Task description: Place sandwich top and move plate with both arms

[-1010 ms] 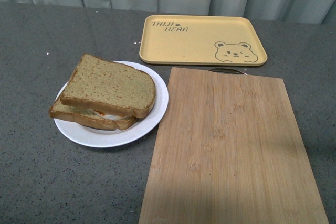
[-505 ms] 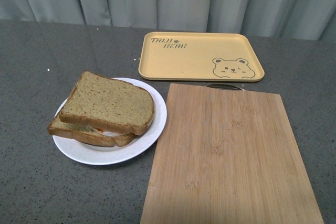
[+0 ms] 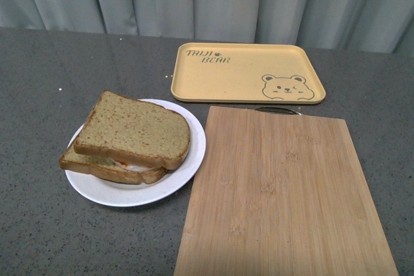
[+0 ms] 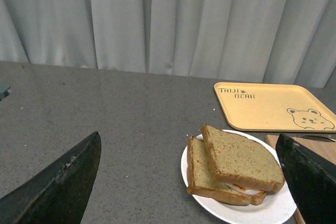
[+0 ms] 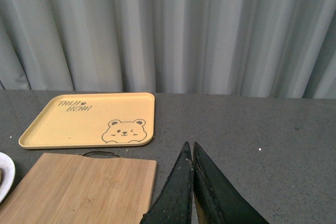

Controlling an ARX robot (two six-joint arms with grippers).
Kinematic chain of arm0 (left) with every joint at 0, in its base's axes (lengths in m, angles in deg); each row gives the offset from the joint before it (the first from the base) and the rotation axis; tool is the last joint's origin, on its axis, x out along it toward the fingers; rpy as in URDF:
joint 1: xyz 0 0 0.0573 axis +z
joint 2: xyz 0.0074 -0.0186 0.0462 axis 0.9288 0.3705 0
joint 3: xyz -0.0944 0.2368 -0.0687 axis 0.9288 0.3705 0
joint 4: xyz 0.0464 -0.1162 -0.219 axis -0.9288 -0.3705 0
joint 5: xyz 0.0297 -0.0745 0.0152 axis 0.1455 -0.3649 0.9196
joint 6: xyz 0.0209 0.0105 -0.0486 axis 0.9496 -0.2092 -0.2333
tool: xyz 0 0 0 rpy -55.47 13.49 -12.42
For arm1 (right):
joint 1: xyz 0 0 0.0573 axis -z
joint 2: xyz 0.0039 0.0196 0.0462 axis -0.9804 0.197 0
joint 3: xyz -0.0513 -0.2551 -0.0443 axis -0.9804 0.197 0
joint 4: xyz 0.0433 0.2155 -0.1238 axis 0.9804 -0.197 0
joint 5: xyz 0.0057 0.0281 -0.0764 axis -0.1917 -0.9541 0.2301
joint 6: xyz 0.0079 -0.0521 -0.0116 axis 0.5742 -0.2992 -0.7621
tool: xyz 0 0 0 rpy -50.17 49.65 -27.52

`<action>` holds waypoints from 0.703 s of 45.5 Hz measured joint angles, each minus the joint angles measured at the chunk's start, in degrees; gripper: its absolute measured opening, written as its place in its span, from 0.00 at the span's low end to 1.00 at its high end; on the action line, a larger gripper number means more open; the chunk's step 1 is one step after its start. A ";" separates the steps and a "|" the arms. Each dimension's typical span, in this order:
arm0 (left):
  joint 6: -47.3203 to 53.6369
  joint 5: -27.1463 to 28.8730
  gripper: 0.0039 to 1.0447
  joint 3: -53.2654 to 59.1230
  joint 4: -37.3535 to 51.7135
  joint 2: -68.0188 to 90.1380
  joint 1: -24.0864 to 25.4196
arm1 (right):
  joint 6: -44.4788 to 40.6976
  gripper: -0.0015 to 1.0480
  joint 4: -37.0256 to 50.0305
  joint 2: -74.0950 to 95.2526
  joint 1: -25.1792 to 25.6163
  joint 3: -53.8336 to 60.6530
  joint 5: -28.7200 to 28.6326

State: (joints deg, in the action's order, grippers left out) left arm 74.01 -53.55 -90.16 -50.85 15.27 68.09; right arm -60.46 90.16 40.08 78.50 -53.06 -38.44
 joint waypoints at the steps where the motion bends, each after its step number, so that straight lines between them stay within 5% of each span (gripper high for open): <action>1: 0.00 0.00 0.94 0.00 0.00 0.00 0.00 | 0.00 0.01 -0.94 -1.01 0.00 0.00 0.00; 32: 0.00 0.00 0.94 0.00 0.00 0.00 0.00 | 0.00 0.01 -17.07 -17.70 0.00 0.02 -0.04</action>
State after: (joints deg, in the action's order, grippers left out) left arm 74.01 -53.55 -90.16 -50.85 15.27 68.09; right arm -60.46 73.09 22.38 78.50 -53.04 -38.49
